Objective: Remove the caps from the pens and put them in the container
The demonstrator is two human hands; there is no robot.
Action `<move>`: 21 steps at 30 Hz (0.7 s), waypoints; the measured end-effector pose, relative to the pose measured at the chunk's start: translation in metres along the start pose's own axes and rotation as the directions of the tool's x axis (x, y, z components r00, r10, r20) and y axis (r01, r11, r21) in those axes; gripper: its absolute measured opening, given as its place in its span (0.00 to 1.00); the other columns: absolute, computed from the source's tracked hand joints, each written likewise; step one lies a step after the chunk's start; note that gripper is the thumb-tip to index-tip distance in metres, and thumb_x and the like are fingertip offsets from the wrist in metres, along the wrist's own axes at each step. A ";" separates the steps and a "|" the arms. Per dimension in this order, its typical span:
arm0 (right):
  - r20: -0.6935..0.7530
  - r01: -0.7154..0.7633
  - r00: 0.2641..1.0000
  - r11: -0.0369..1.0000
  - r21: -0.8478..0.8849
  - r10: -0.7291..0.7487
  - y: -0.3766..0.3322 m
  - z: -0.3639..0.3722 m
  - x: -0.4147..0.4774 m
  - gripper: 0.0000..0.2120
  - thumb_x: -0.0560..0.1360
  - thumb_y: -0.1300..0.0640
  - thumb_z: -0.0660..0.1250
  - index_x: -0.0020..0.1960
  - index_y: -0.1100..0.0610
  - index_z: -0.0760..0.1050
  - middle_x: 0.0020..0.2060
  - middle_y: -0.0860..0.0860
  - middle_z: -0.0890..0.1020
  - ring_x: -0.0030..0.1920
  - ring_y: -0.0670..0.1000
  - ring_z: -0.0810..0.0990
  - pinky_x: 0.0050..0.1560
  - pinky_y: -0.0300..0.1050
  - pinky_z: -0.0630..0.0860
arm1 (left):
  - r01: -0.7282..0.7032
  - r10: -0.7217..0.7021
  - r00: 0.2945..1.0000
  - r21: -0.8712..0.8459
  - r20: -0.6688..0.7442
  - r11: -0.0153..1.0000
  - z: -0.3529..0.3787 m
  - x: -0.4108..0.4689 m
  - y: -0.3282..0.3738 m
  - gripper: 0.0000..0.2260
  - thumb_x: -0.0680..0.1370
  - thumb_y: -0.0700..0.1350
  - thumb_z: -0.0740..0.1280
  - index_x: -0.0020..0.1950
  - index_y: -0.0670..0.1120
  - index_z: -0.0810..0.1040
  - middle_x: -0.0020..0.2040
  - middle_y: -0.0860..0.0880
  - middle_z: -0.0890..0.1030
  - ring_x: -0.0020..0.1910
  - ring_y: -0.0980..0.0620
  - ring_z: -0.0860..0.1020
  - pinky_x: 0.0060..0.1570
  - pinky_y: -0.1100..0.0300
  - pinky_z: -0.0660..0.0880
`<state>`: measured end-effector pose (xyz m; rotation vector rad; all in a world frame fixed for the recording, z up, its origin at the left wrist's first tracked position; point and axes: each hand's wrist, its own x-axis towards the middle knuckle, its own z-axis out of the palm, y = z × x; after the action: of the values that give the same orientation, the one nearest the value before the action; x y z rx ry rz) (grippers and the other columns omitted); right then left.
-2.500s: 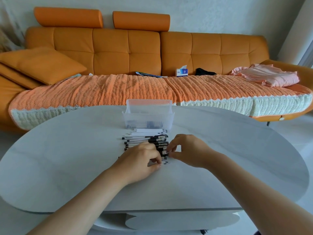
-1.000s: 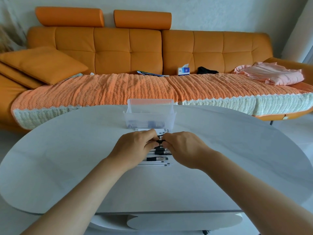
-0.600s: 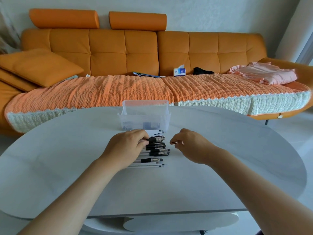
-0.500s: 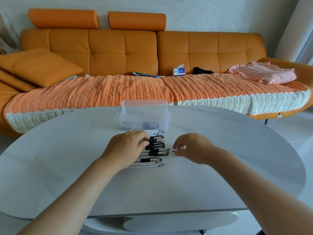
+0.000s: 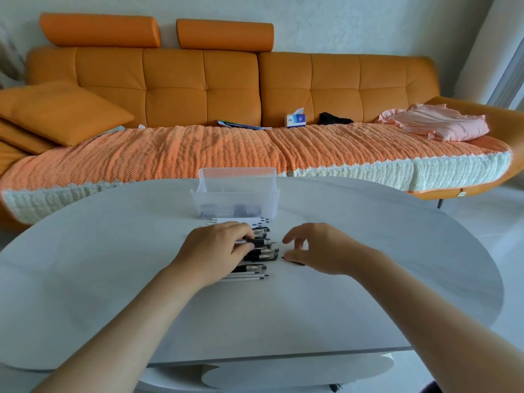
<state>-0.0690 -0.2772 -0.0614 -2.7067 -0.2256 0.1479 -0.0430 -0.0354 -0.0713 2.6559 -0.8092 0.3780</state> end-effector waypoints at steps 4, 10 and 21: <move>-0.097 0.129 0.986 0.990 -0.063 -0.135 -0.013 0.000 -0.001 0.13 0.81 0.44 0.61 0.62 0.42 0.76 0.51 0.40 0.79 0.41 0.37 0.73 0.43 0.37 0.69 | -0.022 0.022 1.000 0.001 -0.006 1.000 -0.001 0.000 0.001 0.06 0.79 0.55 0.65 0.53 0.57 0.78 0.49 0.60 0.80 0.45 0.57 0.76 0.39 0.59 0.69; -0.101 0.207 0.967 0.953 -0.223 -0.234 -0.029 0.008 0.002 0.14 0.83 0.48 0.57 0.59 0.49 0.80 0.53 0.46 0.79 0.51 0.51 0.78 0.49 0.49 0.75 | -0.019 0.019 1.000 -0.041 0.009 0.999 -0.001 -0.001 0.001 0.06 0.79 0.53 0.64 0.53 0.55 0.78 0.48 0.59 0.79 0.40 0.58 0.71 0.39 0.59 0.68; -0.177 0.175 0.958 0.947 -0.269 -0.227 -0.039 0.015 0.009 0.14 0.81 0.45 0.60 0.48 0.51 0.82 0.45 0.46 0.79 0.43 0.49 0.77 0.43 0.50 0.76 | 0.012 -0.012 1.000 -0.031 0.019 0.999 -0.006 -0.004 -0.005 0.06 0.79 0.55 0.64 0.53 0.58 0.78 0.48 0.60 0.81 0.47 0.58 0.78 0.44 0.58 0.73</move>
<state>-0.0676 -0.2343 -0.0592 -2.8987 -0.4871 -0.2371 -0.0442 -0.0275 -0.0685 2.6386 -0.7979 0.3347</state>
